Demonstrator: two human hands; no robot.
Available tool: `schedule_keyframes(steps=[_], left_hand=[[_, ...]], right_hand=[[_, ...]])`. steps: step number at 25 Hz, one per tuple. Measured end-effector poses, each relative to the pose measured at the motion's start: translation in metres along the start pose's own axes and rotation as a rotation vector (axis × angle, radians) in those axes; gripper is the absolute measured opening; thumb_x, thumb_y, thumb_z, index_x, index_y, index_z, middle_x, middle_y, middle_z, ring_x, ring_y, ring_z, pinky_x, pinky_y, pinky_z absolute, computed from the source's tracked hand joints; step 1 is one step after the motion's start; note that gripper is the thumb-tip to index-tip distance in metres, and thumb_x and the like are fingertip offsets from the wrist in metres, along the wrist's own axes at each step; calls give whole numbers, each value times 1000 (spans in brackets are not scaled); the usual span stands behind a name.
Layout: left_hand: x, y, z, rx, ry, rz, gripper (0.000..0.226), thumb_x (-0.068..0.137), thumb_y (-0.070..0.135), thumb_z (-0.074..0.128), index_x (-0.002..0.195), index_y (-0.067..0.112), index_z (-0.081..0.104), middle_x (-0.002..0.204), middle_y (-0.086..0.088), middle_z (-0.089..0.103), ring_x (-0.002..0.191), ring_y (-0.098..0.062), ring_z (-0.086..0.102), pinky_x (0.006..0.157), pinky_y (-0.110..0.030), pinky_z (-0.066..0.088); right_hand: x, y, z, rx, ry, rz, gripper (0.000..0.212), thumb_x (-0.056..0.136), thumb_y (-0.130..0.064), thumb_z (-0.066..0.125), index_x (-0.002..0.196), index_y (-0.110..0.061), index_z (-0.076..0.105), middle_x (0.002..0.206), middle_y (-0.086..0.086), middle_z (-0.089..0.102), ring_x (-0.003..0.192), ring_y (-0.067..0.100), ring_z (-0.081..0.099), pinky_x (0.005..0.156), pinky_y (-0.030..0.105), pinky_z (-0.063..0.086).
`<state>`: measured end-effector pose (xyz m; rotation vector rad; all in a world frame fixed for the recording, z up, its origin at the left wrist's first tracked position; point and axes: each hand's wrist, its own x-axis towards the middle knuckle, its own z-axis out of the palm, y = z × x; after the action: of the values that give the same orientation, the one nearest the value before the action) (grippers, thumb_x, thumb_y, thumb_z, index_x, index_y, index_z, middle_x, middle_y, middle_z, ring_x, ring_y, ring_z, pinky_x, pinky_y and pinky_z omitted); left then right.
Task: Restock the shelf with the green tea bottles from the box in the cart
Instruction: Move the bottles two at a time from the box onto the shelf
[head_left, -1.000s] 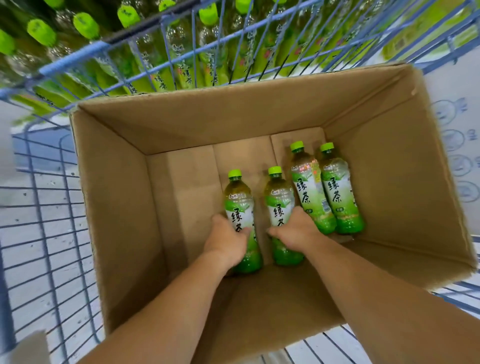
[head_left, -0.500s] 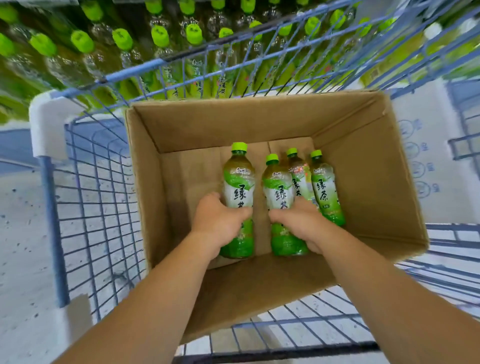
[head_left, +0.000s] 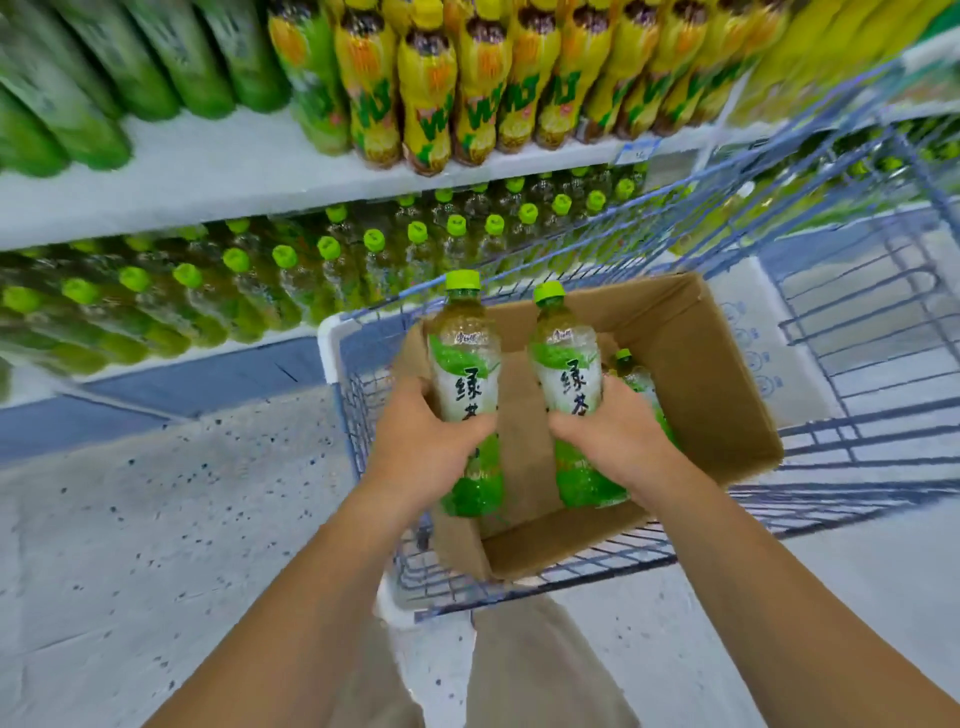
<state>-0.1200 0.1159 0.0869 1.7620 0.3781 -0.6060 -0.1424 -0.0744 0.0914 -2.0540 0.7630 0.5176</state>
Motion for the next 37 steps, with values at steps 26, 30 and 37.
schedule_keyframes(steps=[26, 30, 37], left_hand=[[1, 0, -323, -73, 368, 113, 44, 76, 23, 85, 108, 24, 56, 95, 12, 68, 82, 2, 64, 63, -20, 50], [80, 0, -318, -20, 406, 164, 40, 75, 27, 86, 107, 28, 62, 95, 15, 71, 81, 9, 65, 60, -10, 49], [196, 30, -322, 101, 504, 300, 33, 69, 35, 87, 94, 32, 65, 85, 19, 71, 71, 11, 64, 62, -18, 52]], right_hand=[[-58, -249, 216, 60, -87, -283, 30, 80, -19, 76, 102, -24, 57, 91, -6, 66, 79, 5, 62, 55, 23, 43], [21, -262, 229, 41, -83, -320, 31, 77, -17, 79, 99, -24, 57, 90, -3, 68, 77, 5, 64, 51, 17, 44], [128, -290, 246, 54, -49, -425, 37, 70, -21, 82, 99, -26, 59, 88, -5, 72, 74, 7, 68, 56, 22, 54]])
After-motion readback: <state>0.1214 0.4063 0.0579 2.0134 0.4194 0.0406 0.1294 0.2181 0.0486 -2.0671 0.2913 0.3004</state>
